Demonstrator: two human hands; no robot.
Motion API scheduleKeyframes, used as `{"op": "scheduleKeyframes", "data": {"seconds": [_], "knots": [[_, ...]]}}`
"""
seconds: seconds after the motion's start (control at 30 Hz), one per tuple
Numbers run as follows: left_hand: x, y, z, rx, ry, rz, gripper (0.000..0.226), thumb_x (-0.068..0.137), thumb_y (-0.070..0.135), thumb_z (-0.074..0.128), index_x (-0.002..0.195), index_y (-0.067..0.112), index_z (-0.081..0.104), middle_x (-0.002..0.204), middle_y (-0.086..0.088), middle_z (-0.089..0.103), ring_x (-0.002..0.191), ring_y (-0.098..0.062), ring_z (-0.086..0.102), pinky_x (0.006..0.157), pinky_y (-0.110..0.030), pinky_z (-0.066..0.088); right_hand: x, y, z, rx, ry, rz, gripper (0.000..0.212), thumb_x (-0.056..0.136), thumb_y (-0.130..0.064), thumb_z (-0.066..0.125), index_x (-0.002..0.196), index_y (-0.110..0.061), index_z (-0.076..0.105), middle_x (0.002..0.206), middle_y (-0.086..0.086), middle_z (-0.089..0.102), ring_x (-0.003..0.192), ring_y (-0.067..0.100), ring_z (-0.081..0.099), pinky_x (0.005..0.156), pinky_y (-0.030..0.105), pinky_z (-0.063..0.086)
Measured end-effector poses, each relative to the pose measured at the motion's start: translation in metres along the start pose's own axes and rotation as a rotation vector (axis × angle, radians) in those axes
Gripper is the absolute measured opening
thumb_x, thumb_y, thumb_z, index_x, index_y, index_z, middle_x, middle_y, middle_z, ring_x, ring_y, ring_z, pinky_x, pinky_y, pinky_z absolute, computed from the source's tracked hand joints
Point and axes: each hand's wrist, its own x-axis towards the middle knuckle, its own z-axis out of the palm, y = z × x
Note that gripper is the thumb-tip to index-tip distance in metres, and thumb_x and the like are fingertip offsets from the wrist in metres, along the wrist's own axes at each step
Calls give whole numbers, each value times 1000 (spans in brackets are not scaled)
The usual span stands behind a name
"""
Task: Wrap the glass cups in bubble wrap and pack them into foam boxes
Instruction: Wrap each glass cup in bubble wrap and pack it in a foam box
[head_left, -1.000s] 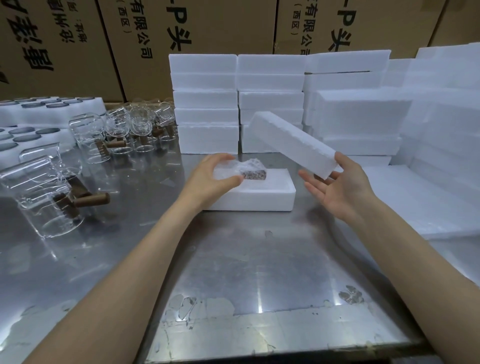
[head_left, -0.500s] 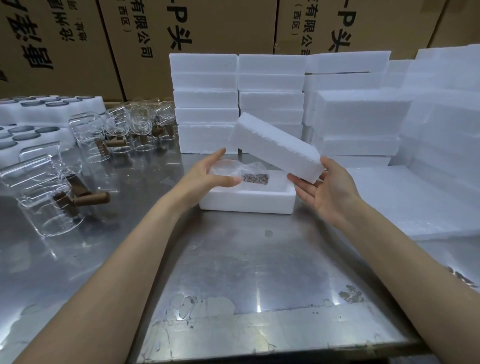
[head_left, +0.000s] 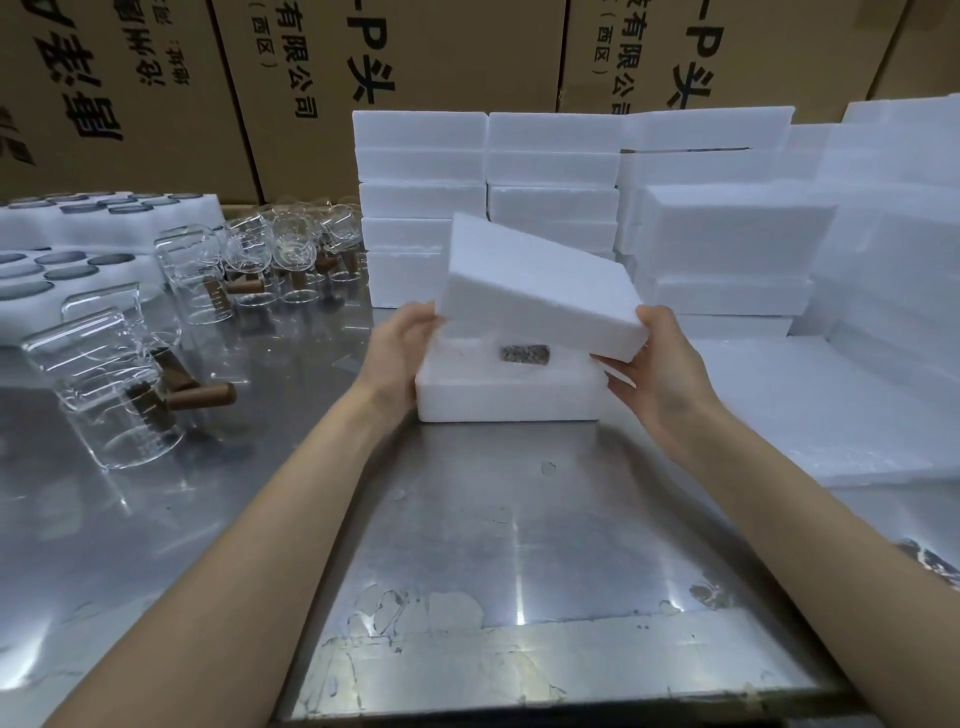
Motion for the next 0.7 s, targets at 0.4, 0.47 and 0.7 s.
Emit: {"op": "scheduleKeyframes", "data": {"seconds": [0.4, 0.47, 0.7], "knots": [[1, -4, 19, -80, 178, -2, 22, 96, 35, 50, 96, 21, 67, 89, 1, 75, 82, -17, 71, 70, -27, 57, -1, 1, 1, -426, 19, -175, 42, 96, -28, 30, 118, 5, 46, 124, 25, 50, 114, 37, 48, 105, 52, 38], [1, -7, 20, -40, 232, -22, 29, 96, 28, 51, 118, 14, 62, 106, -4, 70, 96, -22, 65, 91, -36, 50, -3, 2, 3, -483, 22, -200, 44, 95, -24, 28, 121, 8, 42, 128, 27, 44, 119, 41, 40, 104, 58, 34], [4, -10, 17, 63, 307, -117, 28, 92, 32, 54, 113, 16, 65, 119, -8, 67, 108, -27, 63, 100, -39, 45, -2, 6, -1, -546, 35, -107, 19, 92, -29, 28, 78, -17, 34, 79, 6, 37, 78, 22, 37, 68, 34, 28]]}}
